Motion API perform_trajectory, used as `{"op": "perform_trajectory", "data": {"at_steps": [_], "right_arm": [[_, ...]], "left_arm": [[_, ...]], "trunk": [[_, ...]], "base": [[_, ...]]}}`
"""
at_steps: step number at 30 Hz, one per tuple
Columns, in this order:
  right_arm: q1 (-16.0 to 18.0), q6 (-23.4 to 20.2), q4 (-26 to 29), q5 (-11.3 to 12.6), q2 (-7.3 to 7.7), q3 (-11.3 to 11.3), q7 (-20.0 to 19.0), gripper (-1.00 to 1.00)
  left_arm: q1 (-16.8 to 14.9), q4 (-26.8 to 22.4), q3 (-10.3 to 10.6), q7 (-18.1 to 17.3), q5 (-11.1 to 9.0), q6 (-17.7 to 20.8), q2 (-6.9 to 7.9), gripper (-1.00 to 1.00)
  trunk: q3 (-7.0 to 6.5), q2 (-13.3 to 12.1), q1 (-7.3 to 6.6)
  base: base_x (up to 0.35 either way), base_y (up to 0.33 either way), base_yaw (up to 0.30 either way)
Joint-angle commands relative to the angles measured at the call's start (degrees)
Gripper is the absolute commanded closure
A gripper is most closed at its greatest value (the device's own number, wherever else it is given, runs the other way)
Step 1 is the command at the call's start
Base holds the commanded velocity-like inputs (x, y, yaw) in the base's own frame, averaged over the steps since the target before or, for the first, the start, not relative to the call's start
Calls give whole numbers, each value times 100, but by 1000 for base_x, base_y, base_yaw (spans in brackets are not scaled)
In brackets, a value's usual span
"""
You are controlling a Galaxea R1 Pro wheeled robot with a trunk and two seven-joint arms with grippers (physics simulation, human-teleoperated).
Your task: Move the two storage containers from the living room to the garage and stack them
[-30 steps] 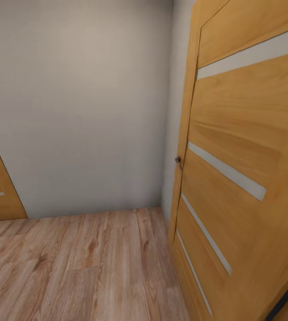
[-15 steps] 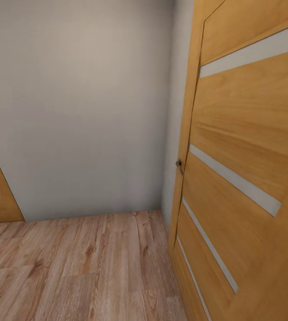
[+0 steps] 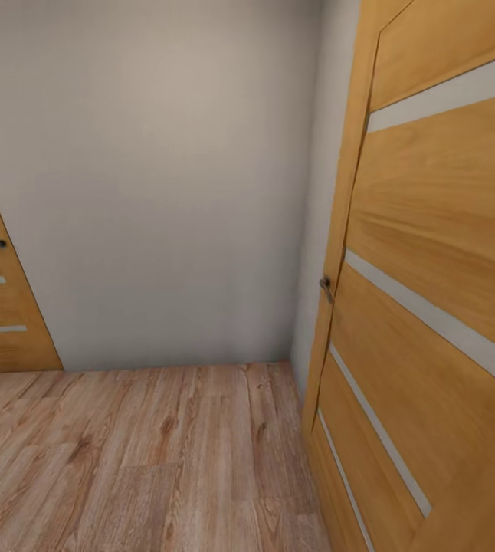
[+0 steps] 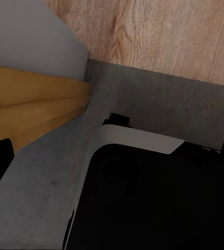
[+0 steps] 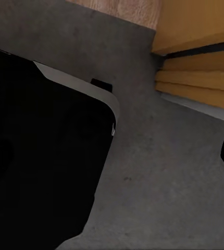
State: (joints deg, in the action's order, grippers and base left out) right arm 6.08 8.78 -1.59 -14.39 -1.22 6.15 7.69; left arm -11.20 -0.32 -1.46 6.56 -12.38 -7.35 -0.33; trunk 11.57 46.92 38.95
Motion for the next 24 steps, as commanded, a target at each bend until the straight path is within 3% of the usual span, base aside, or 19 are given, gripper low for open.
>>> {"op": "perform_trajectory", "data": {"at_steps": [1, 24], "right_arm": [[7, 20, -18, -5, -3, 44, 34, -100], [7, 18, -17, -27, 7, 70, 23, -100]], "left_arm": [[-5, 5, -12, 10, -19, -21, -2, -100], [-5, 5, -3, 12, -19, -16, -19, -100]], "trunk": [[8, 6, 1], [8, 6, 1]], "base": [[0, 0, 103], [0, 0, 8]]}}
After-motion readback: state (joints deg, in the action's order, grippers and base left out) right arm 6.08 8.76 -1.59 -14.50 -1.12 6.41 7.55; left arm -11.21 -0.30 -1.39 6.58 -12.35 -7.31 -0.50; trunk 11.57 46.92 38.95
